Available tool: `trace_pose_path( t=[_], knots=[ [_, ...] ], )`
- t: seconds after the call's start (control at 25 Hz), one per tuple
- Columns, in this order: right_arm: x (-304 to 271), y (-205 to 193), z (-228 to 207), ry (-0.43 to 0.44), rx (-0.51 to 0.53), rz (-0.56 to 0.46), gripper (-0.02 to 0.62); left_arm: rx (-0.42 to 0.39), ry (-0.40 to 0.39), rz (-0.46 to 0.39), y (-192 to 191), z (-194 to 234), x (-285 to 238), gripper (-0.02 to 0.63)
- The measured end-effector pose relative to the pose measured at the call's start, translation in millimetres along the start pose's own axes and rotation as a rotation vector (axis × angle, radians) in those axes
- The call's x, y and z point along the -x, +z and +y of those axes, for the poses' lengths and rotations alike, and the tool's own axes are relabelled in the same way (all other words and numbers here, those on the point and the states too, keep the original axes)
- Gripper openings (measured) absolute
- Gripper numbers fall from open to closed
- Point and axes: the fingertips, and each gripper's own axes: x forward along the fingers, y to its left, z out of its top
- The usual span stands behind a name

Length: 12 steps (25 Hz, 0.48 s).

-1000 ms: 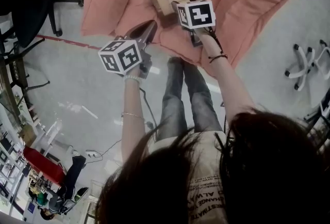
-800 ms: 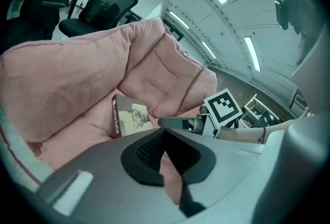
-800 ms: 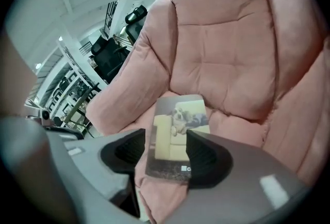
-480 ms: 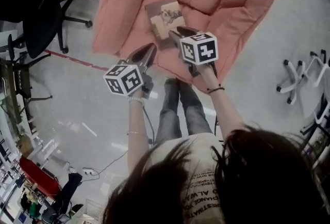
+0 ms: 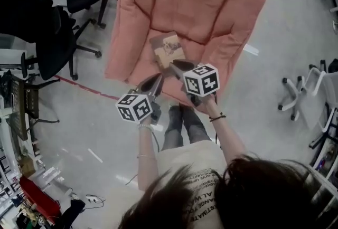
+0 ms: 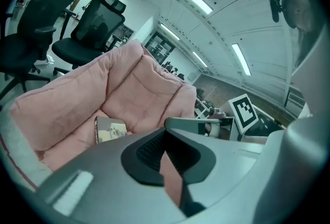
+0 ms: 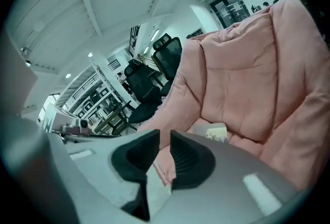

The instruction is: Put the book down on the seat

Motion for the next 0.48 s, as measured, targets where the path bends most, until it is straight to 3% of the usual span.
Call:
trace_pose_path(
  t=[0.24,0.48],
  knots=[
    [36,15,25,0.013,-0.021,-0.039,0.020,-0.030,-0.003,-0.012,14,-26,26,-0.002],
    [58,26,47,0.047,-0.029,-0.080,0.009,-0.074,-0.036,-0.039,30,-56,39,-0.002]
  ],
)
